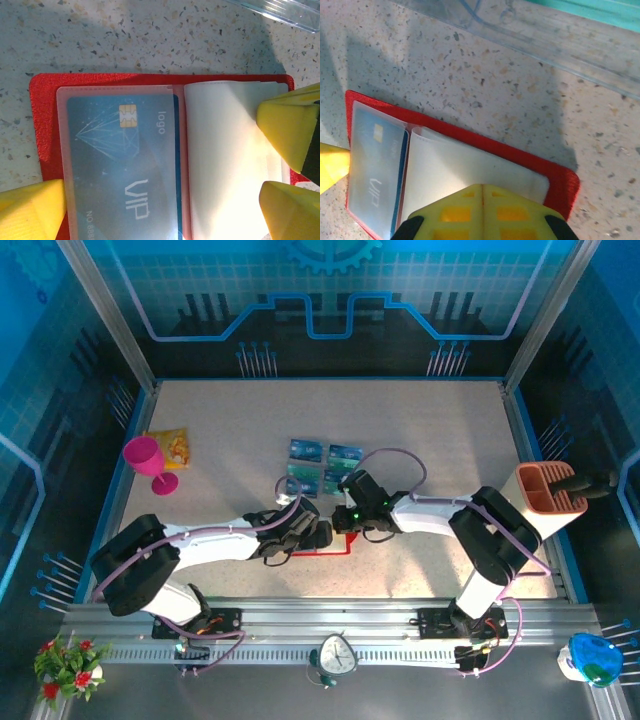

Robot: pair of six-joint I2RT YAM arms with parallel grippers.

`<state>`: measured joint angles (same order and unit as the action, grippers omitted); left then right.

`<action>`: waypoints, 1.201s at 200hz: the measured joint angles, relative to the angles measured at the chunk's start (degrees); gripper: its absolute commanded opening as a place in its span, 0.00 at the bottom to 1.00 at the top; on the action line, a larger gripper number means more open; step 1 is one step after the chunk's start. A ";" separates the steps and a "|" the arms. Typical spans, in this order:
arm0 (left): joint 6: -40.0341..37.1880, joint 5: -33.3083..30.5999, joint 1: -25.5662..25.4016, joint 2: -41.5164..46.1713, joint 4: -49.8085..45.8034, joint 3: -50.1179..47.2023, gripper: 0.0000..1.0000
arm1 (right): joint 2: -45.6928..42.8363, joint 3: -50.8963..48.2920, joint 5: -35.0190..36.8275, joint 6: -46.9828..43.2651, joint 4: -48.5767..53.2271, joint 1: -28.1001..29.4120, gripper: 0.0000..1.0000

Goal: Put the credit cards into the card holder

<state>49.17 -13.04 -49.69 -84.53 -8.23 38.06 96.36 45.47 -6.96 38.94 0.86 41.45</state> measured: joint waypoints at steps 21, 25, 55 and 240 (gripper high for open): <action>-0.04 -0.26 0.00 -0.35 0.04 0.02 0.99 | 0.44 0.17 -0.79 0.00 -0.55 0.00 0.00; -0.11 -0.31 0.00 -0.42 0.04 0.02 0.99 | 0.48 0.20 -0.87 0.02 -0.57 0.00 0.00; -0.37 -1.16 -0.37 -1.07 -0.02 0.22 0.97 | 0.66 0.28 -1.29 0.02 -0.90 0.02 0.00; -2.58 -3.67 -0.37 -3.02 -2.45 1.38 0.76 | -4.50 0.26 -0.83 0.59 2.21 -1.40 0.29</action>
<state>46.59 -16.71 -50.06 -87.55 -10.68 39.44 91.85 45.74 -7.79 39.53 3.07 40.05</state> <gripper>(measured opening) 0.741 0.317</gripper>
